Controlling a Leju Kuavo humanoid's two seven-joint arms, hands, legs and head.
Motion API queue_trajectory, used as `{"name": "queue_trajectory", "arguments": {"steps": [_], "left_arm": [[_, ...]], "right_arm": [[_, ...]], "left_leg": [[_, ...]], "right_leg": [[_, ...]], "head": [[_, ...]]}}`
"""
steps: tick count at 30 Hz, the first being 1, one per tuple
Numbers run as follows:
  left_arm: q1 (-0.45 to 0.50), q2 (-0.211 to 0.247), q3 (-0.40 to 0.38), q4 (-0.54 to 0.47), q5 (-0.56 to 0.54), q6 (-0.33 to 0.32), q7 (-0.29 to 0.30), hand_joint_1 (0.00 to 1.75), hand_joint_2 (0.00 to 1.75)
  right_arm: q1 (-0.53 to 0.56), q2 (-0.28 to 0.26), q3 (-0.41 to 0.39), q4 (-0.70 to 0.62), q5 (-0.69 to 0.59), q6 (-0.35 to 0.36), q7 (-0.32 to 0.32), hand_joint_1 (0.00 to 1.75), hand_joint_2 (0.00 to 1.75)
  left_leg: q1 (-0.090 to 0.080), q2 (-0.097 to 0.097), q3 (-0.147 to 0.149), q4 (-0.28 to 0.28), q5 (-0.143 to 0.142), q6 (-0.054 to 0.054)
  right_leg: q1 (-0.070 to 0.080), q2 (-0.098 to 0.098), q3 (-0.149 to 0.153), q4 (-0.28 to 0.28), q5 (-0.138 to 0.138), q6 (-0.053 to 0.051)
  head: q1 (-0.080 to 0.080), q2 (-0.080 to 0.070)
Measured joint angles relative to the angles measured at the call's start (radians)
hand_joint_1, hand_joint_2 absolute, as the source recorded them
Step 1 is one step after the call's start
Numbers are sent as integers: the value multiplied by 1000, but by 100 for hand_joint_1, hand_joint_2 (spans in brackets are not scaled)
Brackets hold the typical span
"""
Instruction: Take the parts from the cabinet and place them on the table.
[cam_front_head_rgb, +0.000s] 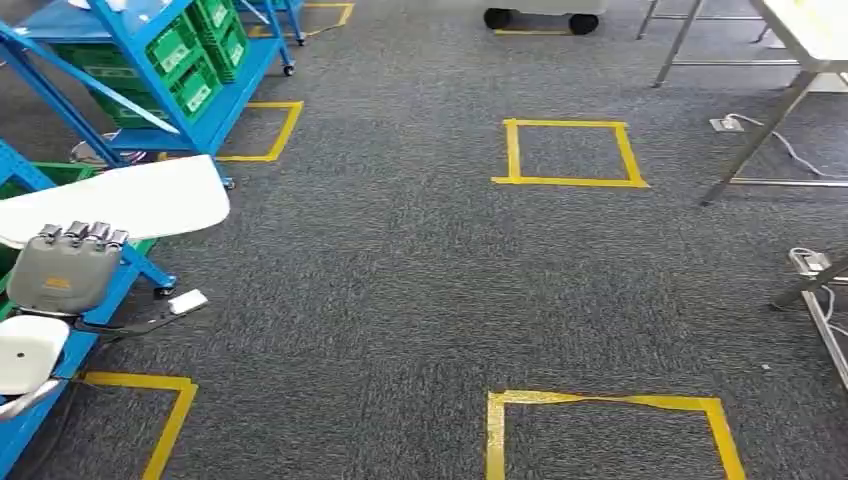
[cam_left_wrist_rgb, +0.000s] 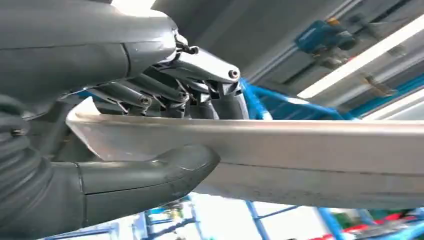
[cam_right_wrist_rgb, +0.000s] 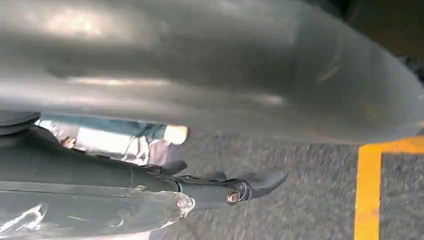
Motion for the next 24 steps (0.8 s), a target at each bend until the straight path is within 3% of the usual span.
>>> {"name": "queue_trajectory", "arguments": {"steps": [1,2,4,5,6,7,9,10,11,12,13,15,16,17,19,20,21,22,24], "left_arm": [[0,0,-6,1,0,0,0,138,175],[0,0,-8,3,0,0,0,138,175],[-2,0,-8,5,0,1,0,138,175],[-2,-1,-9,5,0,1,0,138,175],[-4,-2,-12,7,0,2,0,138,175],[-4,-2,-14,9,0,2,0,138,175],[-6,-5,-14,11,0,2,0,138,175],[-10,-6,-13,11,0,2,0,138,175],[-17,-5,-12,11,0,2,0,138,175],[-15,-5,-13,11,0,3,0,138,175],[-13,-4,-12,12,0,3,0,138,175],[-13,-5,-13,14,0,3,0,138,175],[-13,-5,-14,14,0,2,0,138,175],[-14,-6,-14,14,0,2,0,138,175],[-14,-6,-14,14,0,1,0,138,175],[-15,-7,-14,14,0,1,0,138,175],[-14,-7,-14,14,0,0,0,138,175],[-16,-7,-14,14,0,-2,0,138,175],[-18,-7,-16,14,0,-3,0,138,175]], "right_arm": [[1,0,0,0,-1,0,-1,0,0],[2,0,0,0,-2,0,-1,0,0],[2,0,0,0,-4,0,3,0,0],[2,0,0,0,-5,0,3,0,0],[-1,-2,0,0,-6,-1,3,0,0],[-2,-2,0,0,-7,-1,3,0,0],[6,-2,0,0,-8,-1,3,0,0],[10,-2,0,0,-8,-1,3,0,0],[13,-2,0,1,-8,-1,3,0,0],[12,-2,0,1,-8,-1,11,0,0],[9,-2,0,1,-8,-1,16,0,0],[5,-2,1,1,-8,-1,16,0,0],[6,-2,1,1,-9,0,16,0,0],[5,-2,1,1,-10,0,16,0,0],[6,-2,1,1,-11,-1,17,0,0],[6,-2,1,1,-11,-1,17,0,0],[4,-2,1,1,-12,-1,17,0,0],[2,-2,1,1,-13,0,17,0,0],[4,-2,1,1,-14,-1,16,0,0]], "left_leg": [[1,-2,-17,19,8,-1],[4,-3,-11,-7,42,-3],[14,-18,50,-146,135,-11],[26,-65,87,-222,168,-22],[31,-107,103,-258,150,-23],[29,-98,98,-254,148,-7],[22,-74,97,-254,147,8],[27,-58,97,-257,151,16],[25,-45,99,-260,154,24],[21,-34,99,-260,153,33],[17,-19,99,-259,152,36],[11,11,99,-259,150,39],[10,24,100,-259,149,39],[8,38,102,-259,147,41],[7,63,110,-259,141,39],[6,75,116,-259,137,35],[1,85,119,-258,133,29],[-1,92,119,-256,131,24],[1,113,124,-262,132,18]], "right_leg": [[-1,15,0,0,1,0],[-2,32,0,1,2,1],[-8,63,0,8,2,8],[-8,77,-4,14,-1,16],[-3,91,-16,28,-4,27],[-6,105,-26,29,-1,31],[-12,130,-36,18,9,46],[-13,142,-45,19,11,51],[-9,91,-47,32,2,52],[-4,21,-67,72,-31,56],[-5,-13,-102,147,-75,61],[-10,-29,-174,300,-142,63],[-11,-29,-190,335,-148,63],[-11,-29,-182,322,-130,61],[-9,-42,-101,179,-56,56],[-6,-76,-44,80,-17,50],[8,-123,-21,37,-27,44],[6,-101,-15,35,-19,36],[10,-79,-23,36,-19,31]], "head": [[-1,0],[0,0],[0,0],[-1,0],[-1,0],[2,0],[3,0],[2,0],[3,0],[11,0],[13,0],[14,0],[13,0],[13,0],[13,0],[13,0],[13,0],[11,0],[11,0]]}}
